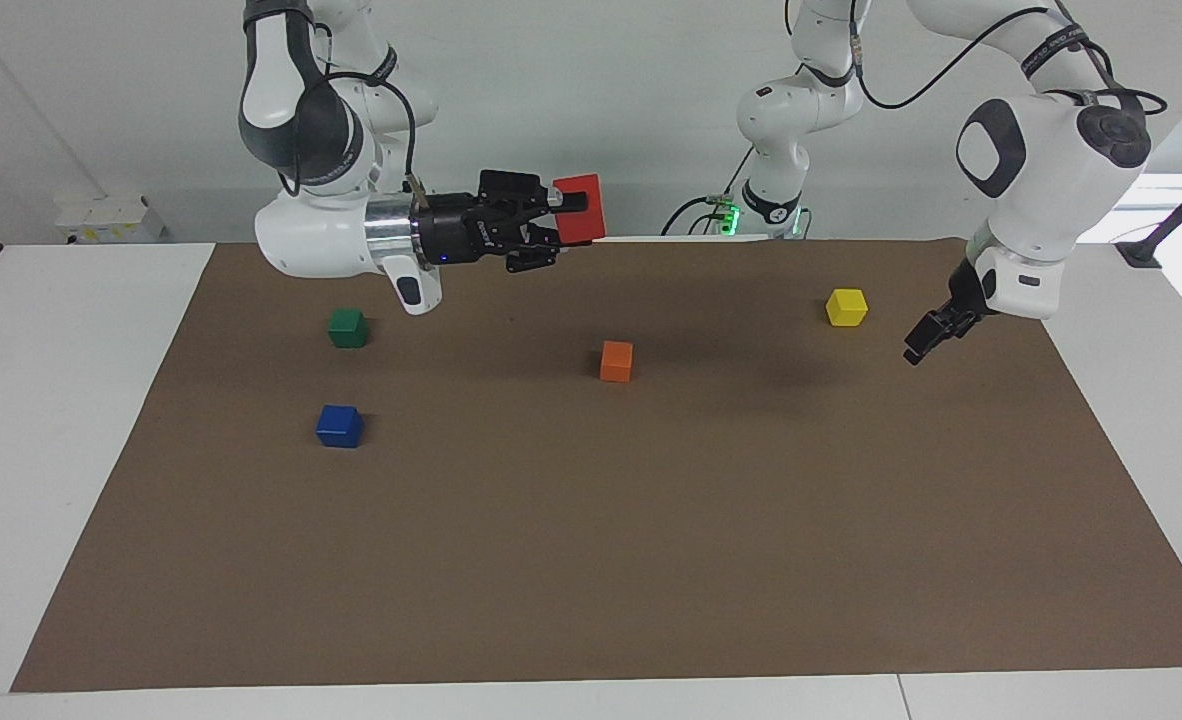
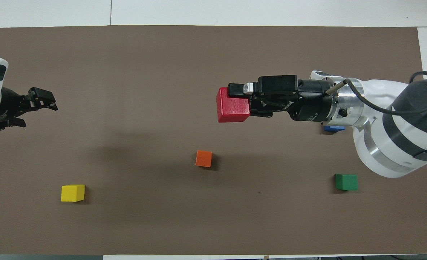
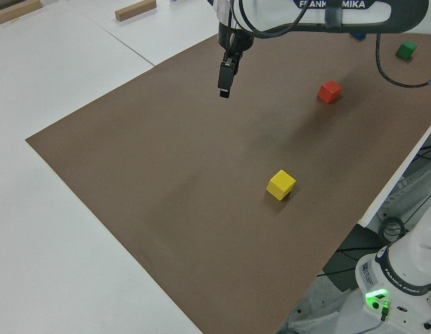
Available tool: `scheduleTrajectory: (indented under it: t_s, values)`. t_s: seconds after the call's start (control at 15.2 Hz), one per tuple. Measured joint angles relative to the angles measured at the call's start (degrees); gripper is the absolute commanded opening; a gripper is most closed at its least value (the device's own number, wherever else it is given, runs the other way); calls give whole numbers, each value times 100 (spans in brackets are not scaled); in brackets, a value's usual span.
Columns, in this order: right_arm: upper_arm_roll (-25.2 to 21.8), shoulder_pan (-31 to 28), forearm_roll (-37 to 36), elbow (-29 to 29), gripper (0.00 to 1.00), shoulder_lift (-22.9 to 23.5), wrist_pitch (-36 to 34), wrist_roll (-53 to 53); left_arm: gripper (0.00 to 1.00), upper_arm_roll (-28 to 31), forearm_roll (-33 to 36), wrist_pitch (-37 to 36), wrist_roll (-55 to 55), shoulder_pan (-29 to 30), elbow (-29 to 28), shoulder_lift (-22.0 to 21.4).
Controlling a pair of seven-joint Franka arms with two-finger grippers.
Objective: Transfer red block to right arm and stack on blue block
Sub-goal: 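Carry the red cube with the right gripper over the blue cube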
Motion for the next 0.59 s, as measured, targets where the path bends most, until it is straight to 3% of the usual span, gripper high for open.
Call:
scheduleTrajectory:
  t_s: [0.2,0.46,0.59]
  values:
    - [-16,-235,-1521,187,0,-41,-1,333,100,-1,86,-331,594,15,351,62]
    - [-52,-367,-3726,485,0,-261,-1,948,100,-15,125,-1080,854,-35,1174,451]
    - [-47,-376,-4759,682,0,-348,-2,1308,100,124,133,-1134,889,-214,1208,517]
